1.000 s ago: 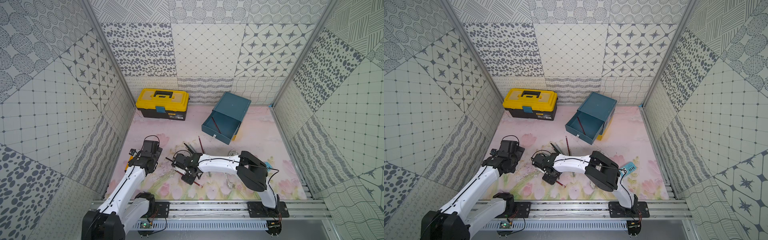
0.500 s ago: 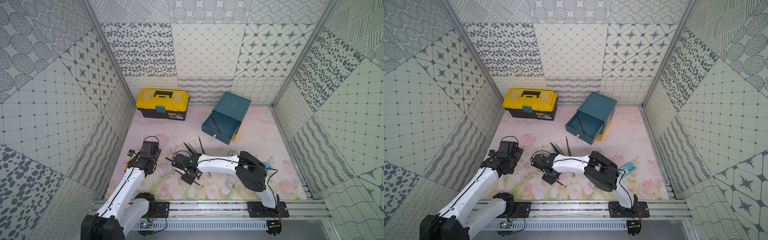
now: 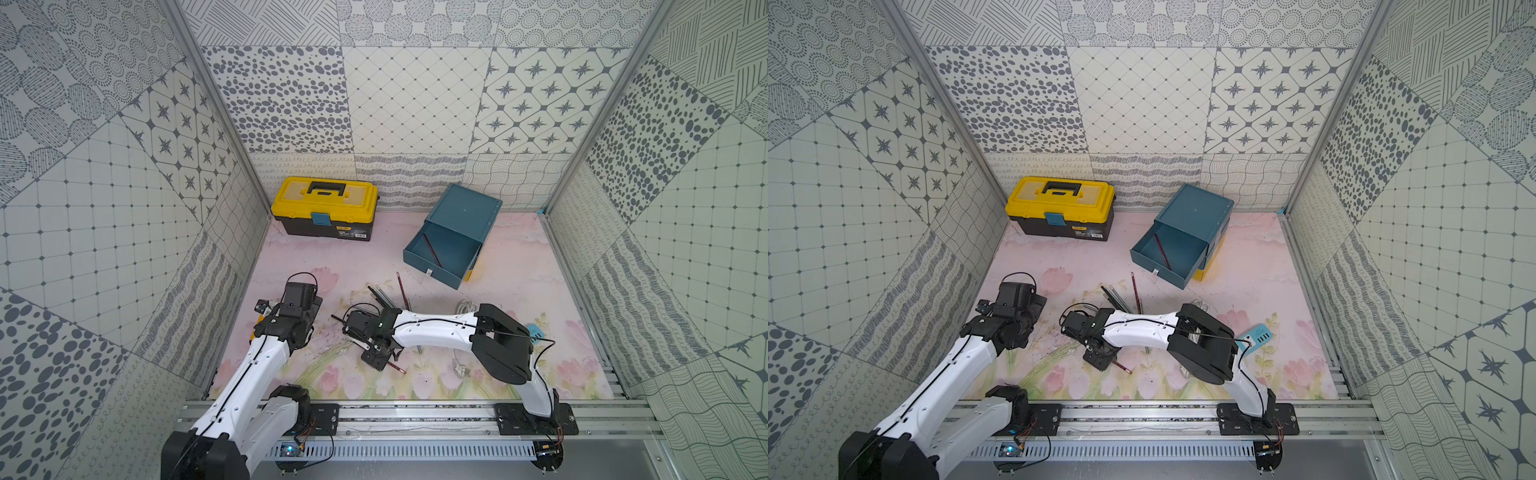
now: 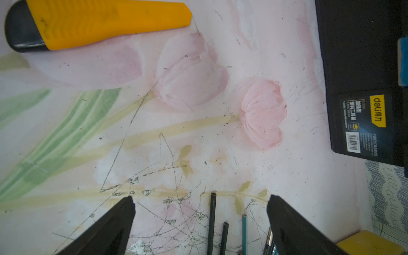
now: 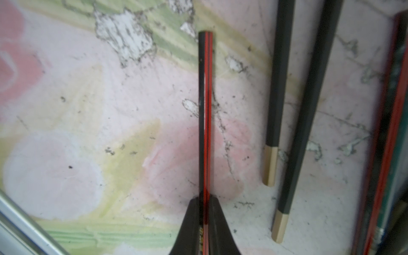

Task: Please place the pencils in the drawer according to their color
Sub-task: Pick up the pencil from the center of the board.

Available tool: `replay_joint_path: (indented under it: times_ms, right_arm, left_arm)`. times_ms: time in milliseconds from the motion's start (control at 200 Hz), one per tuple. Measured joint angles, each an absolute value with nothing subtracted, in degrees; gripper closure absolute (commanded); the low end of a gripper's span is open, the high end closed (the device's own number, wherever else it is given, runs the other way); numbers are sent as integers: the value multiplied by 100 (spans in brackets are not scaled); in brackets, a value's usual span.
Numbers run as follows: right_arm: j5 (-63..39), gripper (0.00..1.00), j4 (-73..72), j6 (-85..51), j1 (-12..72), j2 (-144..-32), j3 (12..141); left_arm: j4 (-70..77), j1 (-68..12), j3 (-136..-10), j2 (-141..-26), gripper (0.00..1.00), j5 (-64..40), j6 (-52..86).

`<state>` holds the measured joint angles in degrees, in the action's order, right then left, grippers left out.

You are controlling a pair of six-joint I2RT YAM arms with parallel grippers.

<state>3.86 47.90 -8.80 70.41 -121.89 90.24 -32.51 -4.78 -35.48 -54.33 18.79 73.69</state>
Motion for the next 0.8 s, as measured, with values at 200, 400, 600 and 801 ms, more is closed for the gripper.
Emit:
replay_joint_path:
  times_ms: [200, 400, 600, 801]
  right_arm:
    - [502, 100, 4842, -847, 7052, -12143, 9019]
    - [622, 100, 5081, -823, 7006, -11992, 9004]
    - [749, 100, 5135, -784, 6901, -11568, 9008]
    - [808, 100, 5210, -703, 6624, -11255, 9284]
  left_arm:
    - [-3258, -478, -3573, -5433, 1, 1887, 7369]
    - [-3262, -478, -3583, -5428, 1, 2005, 7367]
    - [-3262, -478, -3583, -5428, 1, 2106, 7347]
    - [-3262, -478, -3586, -5430, 1, 2112, 7312]
